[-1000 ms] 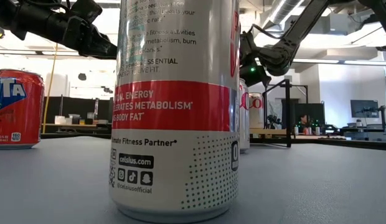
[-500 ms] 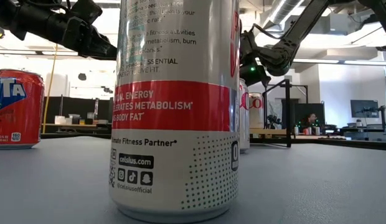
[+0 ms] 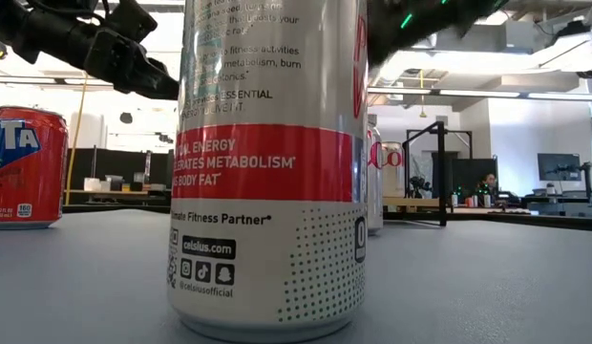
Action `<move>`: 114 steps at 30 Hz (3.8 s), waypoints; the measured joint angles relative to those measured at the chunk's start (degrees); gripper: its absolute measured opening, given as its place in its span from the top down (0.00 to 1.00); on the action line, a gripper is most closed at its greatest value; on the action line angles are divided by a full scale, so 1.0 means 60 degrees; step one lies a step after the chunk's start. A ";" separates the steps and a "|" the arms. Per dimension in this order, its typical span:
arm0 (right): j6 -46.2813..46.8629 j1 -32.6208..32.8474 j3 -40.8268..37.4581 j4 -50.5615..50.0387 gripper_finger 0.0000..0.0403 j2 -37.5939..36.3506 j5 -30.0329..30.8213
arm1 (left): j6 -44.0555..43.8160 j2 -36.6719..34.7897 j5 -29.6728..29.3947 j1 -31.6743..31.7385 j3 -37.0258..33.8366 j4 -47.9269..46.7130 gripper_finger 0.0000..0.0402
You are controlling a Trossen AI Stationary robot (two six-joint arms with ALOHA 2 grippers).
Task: Place canned beverage on shelf
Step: Put the bottom red soda can on the shelf aligned with the other red soda can
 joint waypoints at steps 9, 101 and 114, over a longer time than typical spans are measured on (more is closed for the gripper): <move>0.4798 0.2638 -0.0007 -0.3109 1.00 -0.2457 -0.0055 | -0.0284 -0.0003 0.0119 0.0001 0.0000 0.0065 0.20; 1.4245 0.9438 0.7135 -1.5675 0.33 0.3605 0.0039 | -0.0961 -0.0803 -0.0300 0.0001 0.0000 -0.0260 0.20; 1.4828 0.9358 0.6972 -1.5672 0.33 0.3429 -0.0547 | -0.1031 -0.0803 -0.0293 0.0001 0.0000 -0.0264 0.20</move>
